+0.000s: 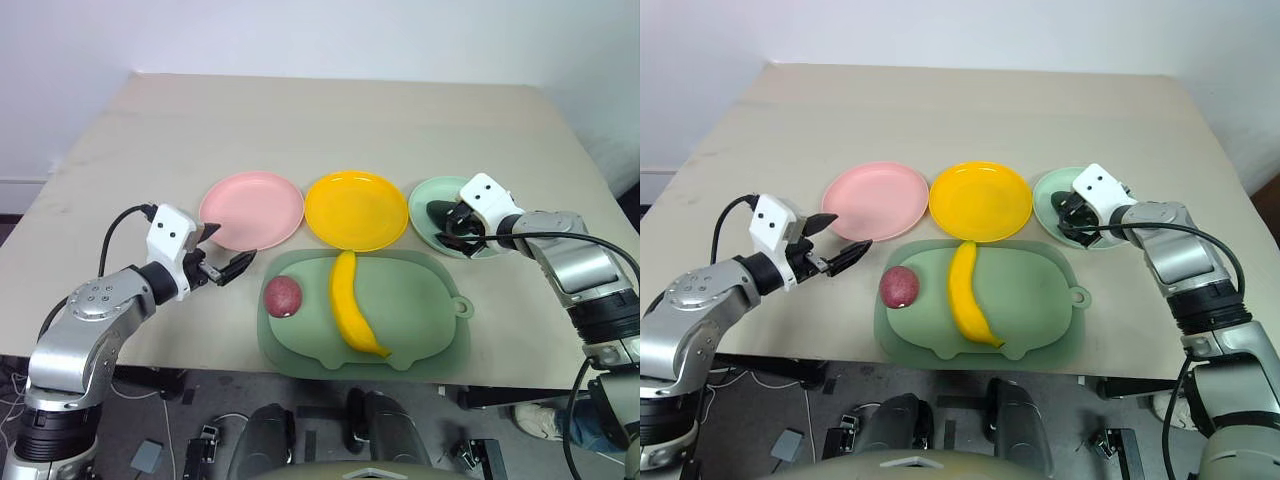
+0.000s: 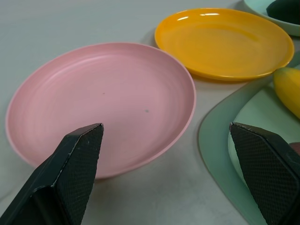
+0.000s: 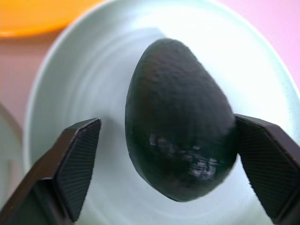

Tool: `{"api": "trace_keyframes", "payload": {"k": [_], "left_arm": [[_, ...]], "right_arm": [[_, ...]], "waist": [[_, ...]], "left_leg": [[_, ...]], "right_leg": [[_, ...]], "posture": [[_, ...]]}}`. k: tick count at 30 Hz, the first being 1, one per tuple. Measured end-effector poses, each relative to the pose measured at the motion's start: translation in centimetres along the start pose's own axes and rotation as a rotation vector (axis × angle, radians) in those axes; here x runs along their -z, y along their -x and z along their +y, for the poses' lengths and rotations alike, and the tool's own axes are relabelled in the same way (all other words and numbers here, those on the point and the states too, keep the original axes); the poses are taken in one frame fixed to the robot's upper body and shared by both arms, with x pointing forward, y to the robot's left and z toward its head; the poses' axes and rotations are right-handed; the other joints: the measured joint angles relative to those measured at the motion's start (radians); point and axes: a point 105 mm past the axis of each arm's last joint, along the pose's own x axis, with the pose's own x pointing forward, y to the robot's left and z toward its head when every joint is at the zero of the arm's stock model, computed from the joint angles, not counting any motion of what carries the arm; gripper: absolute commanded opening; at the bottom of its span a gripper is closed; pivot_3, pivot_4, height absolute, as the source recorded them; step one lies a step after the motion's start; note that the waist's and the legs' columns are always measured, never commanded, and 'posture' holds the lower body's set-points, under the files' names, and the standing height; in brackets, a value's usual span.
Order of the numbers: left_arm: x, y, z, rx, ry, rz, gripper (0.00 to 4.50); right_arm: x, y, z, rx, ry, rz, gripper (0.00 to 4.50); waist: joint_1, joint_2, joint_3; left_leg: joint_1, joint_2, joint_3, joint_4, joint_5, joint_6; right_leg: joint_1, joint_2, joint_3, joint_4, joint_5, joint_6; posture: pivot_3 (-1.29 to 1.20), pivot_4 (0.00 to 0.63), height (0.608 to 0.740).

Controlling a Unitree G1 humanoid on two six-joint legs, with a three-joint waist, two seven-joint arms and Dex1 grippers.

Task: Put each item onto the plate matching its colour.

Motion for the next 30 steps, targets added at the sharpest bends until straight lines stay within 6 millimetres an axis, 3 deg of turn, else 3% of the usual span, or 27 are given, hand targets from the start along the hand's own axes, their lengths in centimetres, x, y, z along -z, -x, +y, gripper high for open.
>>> {"api": "trace_keyframes", "payload": {"k": [4,7,9,13,23,30], "left_arm": [[-0.1,0.0,0.0,0.003,-0.001,-0.002,4.50],[-0.1,0.0,0.0,0.006,-0.005,-0.002,4.50],[-0.1,0.0,0.1,0.012,-0.006,0.003,4.50],[-0.3,-0.2,0.2,0.020,-0.007,-0.001,4.50],[-0.2,-0.7,0.1,0.039,-0.004,0.002,4.50],[-0.2,-0.8,0.0,0.042,-0.002,-0.001,4.50]], "right_arm": [[-1.6,1.6,-0.5,-0.015,-0.051,-0.065,4.46],[-3.3,3.9,-1.5,-0.036,-0.142,-0.124,4.46],[-4.6,5.7,-1.0,-0.105,-0.180,-0.159,4.46],[-6.5,7.9,2.7,-0.299,-0.185,-0.186,4.46],[-5.4,9.7,11.9,-0.597,-0.099,-0.073,4.46],[-4.5,8.9,15.0,-0.637,-0.097,-0.005,4.46]], "waist": [[0.001,0.000,0.000],[0.002,0.000,0.000],[0.002,0.000,0.000],[-0.001,0.000,0.000],[0.001,0.000,0.000],[0.002,-0.001,0.001]], "left_leg": [[0.000,0.000,0.000,0.000,0.000,0.000],[0.000,0.000,0.000,0.000,0.000,0.000],[0.000,0.000,-0.001,0.000,0.000,0.000],[0.000,0.001,-0.001,0.000,0.000,0.000],[0.000,0.000,-0.001,0.000,0.000,0.000],[0.000,0.000,-0.002,0.000,0.000,0.000]], "right_leg": [[0.000,0.000,0.000,0.000,0.000,0.000],[0.000,0.000,0.000,0.000,0.000,0.000],[0.000,0.000,-0.001,0.000,0.000,0.000],[0.000,0.000,0.000,0.000,0.000,0.000],[0.000,-0.001,0.000,-0.001,0.000,0.000],[0.000,-0.001,0.000,0.000,0.000,0.000]], "posture": [[0.00,0.150,0.740],[0.00,0.150,0.740],[0.00,0.150,0.740],[0.00,0.150,0.740],[0.00,0.150,0.740],[0.00,0.150,0.740]]}}
